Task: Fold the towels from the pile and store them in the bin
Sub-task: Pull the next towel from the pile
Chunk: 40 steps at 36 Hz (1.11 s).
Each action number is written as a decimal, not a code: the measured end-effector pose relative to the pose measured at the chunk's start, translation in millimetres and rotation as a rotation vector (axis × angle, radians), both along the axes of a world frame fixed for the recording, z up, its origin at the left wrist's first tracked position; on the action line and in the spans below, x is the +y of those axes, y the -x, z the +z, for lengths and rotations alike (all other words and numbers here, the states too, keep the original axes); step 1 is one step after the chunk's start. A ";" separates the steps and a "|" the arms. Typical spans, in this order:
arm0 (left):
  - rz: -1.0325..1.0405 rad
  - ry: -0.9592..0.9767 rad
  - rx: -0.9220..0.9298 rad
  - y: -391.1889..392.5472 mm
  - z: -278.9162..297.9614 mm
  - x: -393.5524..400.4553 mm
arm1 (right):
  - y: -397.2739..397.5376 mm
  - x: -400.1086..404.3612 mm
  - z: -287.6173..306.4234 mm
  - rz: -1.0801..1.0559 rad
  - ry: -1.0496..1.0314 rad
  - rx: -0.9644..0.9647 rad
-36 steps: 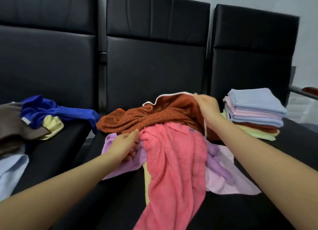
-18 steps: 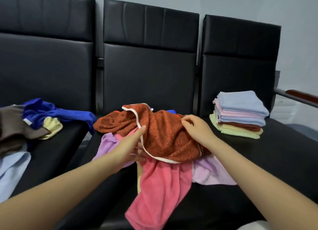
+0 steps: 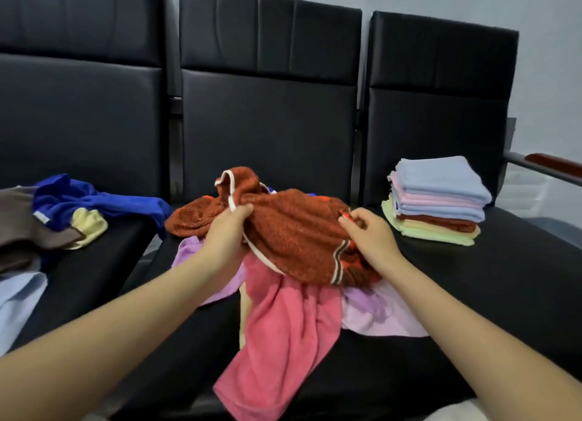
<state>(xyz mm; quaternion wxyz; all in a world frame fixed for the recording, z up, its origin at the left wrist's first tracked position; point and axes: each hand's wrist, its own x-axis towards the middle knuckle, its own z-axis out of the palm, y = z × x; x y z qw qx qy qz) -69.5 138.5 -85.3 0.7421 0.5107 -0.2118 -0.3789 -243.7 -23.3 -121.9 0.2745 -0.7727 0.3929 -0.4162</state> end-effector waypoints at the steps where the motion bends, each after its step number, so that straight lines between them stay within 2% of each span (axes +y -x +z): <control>1: -0.004 0.019 0.033 -3.0 6.3 1.3 | -0.1 4.4 6.7 0.003 0.028 -0.033; 7: 0.013 0.058 0.097 -21.9 37.3 21.6 | -4.4 42.6 44.5 0.140 0.079 -0.067; 10: 0.009 0.079 0.079 -40.4 47.5 35.4 | -7.8 76.4 65.1 0.318 -0.076 -0.071; 13: 0.052 0.033 -0.002 -56.5 59.4 49.2 | -17.5 106.2 66.1 0.484 -0.257 0.132; 15: 0.108 -0.075 -0.159 -67.9 59.0 55.0 | -23.5 120.7 57.2 0.584 -0.259 0.356; 17: 0.115 -0.240 -0.337 -77.7 48.0 60.5 | -28.5 122.5 47.3 0.596 -0.222 0.413; 19: 0.081 -0.395 -0.468 -87.4 27.3 68.3 | -32.9 110.5 37.7 0.488 -0.198 0.280; 22: 0.026 -0.527 -0.410 -105.0 -5.7 75.9 | -35.9 78.2 22.3 0.222 -0.039 0.098; 24: 0.001 -0.590 -0.392 -110.5 -18.7 81.5 | -35.9 65.4 20.1 0.098 0.036 0.091; 26: -0.019 -0.647 -0.409 -113.5 -29.7 84.0 | -37.8 57.3 21.1 0.043 0.041 0.167; 30: -0.036 -0.711 -0.457 -113.1 -45.0 86.9 | -47.7 47.5 20.8 0.091 0.041 0.276; 34: 0.016 -0.664 -0.453 -110.6 -47.0 81.1 | -56.1 51.7 22.5 0.171 0.027 0.236; 37: 0.075 -0.571 -0.406 -112.9 -45.6 78.2 | -54.6 57.4 25.3 0.204 -0.019 0.040; 40: 0.093 -0.390 -0.294 -107.7 -35.7 75.5 | -43.8 66.0 35.8 0.341 -0.314 -0.353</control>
